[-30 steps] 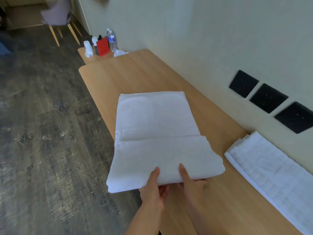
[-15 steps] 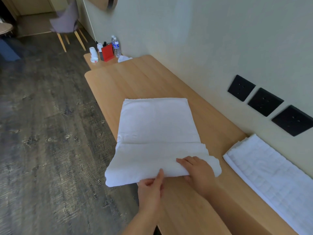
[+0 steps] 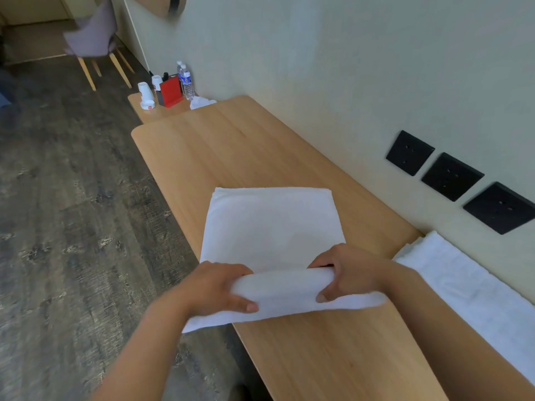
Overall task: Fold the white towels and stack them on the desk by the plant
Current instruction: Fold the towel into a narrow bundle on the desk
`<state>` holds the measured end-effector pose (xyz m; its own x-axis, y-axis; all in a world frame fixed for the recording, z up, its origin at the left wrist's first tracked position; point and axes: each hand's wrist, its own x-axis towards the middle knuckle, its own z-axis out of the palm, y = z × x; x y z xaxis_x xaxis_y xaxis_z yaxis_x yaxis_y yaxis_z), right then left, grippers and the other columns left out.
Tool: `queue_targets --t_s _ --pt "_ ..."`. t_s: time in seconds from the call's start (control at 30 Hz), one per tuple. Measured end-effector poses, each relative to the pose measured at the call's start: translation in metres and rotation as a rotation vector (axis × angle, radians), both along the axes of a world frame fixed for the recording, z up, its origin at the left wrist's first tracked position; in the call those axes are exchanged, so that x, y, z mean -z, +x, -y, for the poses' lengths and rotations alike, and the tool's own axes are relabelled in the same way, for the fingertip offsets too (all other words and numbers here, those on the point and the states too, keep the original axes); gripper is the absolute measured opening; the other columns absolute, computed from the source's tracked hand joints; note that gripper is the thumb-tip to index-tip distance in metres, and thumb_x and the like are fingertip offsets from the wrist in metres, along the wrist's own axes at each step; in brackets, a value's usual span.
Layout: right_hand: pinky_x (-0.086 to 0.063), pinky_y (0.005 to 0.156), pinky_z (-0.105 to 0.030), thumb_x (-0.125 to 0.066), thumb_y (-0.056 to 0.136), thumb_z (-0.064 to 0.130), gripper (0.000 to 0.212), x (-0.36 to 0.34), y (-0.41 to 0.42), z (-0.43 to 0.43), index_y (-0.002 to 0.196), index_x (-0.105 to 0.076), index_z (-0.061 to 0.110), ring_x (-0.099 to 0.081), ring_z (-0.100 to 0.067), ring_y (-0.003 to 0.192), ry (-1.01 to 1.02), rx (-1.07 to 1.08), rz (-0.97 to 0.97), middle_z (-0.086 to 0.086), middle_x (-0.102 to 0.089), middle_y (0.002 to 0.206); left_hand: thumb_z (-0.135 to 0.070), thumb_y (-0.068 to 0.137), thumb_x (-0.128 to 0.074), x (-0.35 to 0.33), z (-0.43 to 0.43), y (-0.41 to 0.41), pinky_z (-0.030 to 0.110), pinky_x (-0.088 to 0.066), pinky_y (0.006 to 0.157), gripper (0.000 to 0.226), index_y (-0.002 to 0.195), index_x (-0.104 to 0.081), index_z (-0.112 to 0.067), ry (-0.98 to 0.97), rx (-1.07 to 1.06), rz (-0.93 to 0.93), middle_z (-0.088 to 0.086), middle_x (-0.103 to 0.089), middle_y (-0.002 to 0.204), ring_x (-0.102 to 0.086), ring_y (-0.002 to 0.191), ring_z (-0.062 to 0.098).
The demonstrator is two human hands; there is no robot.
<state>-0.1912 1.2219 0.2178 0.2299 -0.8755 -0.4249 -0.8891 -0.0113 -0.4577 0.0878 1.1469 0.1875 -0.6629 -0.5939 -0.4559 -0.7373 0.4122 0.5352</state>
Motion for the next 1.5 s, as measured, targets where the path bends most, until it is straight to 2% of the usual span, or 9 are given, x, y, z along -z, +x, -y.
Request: queue_targets --t_s 0.17,0.4,0.5,0.67,0.87,1.03,1.2,1.37,1.5 --pt "-0.045 0.084 -0.013 -0.077 0.077 0.039 0.038 -0.006 -0.017 0.038 0.113 -0.066 0.031 -0.057 0.007 0.097 0.117 0.125 0.152 0.021 -0.065 0.106 -0.059 0.071 -0.074 -0.017 0.069 -0.020 0.029 -0.042 0.094 0.047 0.112 -0.058 -0.043 0.113 0.030 -0.038 -0.024 -0.056 0.110 -0.053 0.106 0.005" --pt "-0.039 0.100 -0.027 -0.063 0.087 0.048 0.050 0.055 -0.039 0.078 0.133 -0.051 0.031 -0.048 -0.008 0.120 0.038 0.286 0.006 0.016 -0.054 0.130 -0.065 0.088 -0.045 0.039 0.122 -0.067 0.033 -0.029 0.101 0.053 0.135 -0.043 -0.042 -0.271 0.098 0.049 -0.014 -0.051 0.136 -0.046 0.123 0.011" --pt "-0.032 0.105 -0.027 -0.056 0.091 0.051 0.052 0.086 -0.044 0.084 0.138 -0.045 0.032 -0.040 -0.011 0.132 0.035 0.370 -0.026 0.014 -0.046 0.141 -0.064 0.093 -0.031 0.076 0.132 -0.080 0.036 -0.032 0.096 0.050 0.134 -0.045 -0.040 -0.238 0.072 0.125 -0.010 -0.053 0.132 -0.049 0.121 0.015" --pt "-0.033 0.101 -0.031 -0.034 0.091 0.064 0.060 0.120 -0.041 0.091 0.141 -0.043 0.031 -0.043 -0.016 0.126 -0.041 0.298 -0.158 0.006 -0.050 0.134 -0.060 0.089 -0.005 0.106 0.119 -0.101 0.035 -0.033 0.084 0.067 0.112 -0.063 -0.035 -0.539 -0.084 0.088 -0.006 -0.062 0.106 -0.055 0.101 0.020" --pt "-0.031 0.091 -0.033 -0.001 0.080 0.067 0.079 0.137 -0.034 0.090 0.132 -0.049 0.032 -0.048 -0.016 0.111 -0.220 0.268 -0.240 0.007 -0.053 0.121 -0.060 0.087 -0.034 0.134 0.075 -0.122 0.046 -0.024 0.101 0.052 0.111 -0.068 -0.028 -0.683 -0.204 -0.098 -0.004 -0.066 0.101 -0.061 0.098 0.022" --pt "-0.031 0.090 -0.035 0.003 0.078 0.069 0.083 0.138 -0.033 0.096 0.129 -0.049 0.030 -0.047 -0.019 0.108 -0.217 0.282 -0.323 0.003 -0.053 0.118 -0.071 0.082 -0.026 0.124 0.092 -0.127 0.039 -0.028 0.081 0.066 0.094 -0.067 -0.021 -0.625 -0.195 0.002 -0.001 -0.064 0.092 -0.057 0.087 0.024" --pt "-0.030 0.097 -0.037 0.004 0.073 0.075 0.088 0.137 -0.028 0.096 0.122 -0.051 0.026 -0.049 -0.020 0.110 -0.205 0.347 -0.384 0.001 -0.057 0.115 -0.077 0.082 -0.030 0.116 0.105 -0.130 0.046 -0.018 0.113 0.073 0.102 -0.064 -0.016 -0.497 -0.186 0.178 -0.001 -0.060 0.106 -0.051 0.109 0.021" --pt "-0.012 0.115 -0.048 0.008 0.072 0.076 0.093 0.138 -0.022 0.095 0.126 -0.049 0.027 -0.044 -0.022 0.121 -0.194 0.395 -0.498 -0.001 -0.055 0.122 -0.065 0.092 -0.030 0.107 0.101 -0.133 0.050 -0.003 0.117 0.056 0.118 -0.060 -0.024 -0.452 -0.187 0.130 -0.001 -0.049 0.132 -0.033 0.132 0.022" --pt "-0.010 0.115 -0.050 0.006 0.075 0.076 0.091 0.141 -0.018 0.088 0.125 -0.051 0.025 -0.043 -0.025 0.119 -0.241 0.452 -0.544 -0.004 -0.052 0.121 -0.051 0.098 -0.014 0.103 0.053 -0.113 0.049 0.015 0.113 0.054 0.144 -0.035 -0.034 -0.440 -0.086 -0.019 -0.007 -0.013 0.160 0.004 0.147 0.015"
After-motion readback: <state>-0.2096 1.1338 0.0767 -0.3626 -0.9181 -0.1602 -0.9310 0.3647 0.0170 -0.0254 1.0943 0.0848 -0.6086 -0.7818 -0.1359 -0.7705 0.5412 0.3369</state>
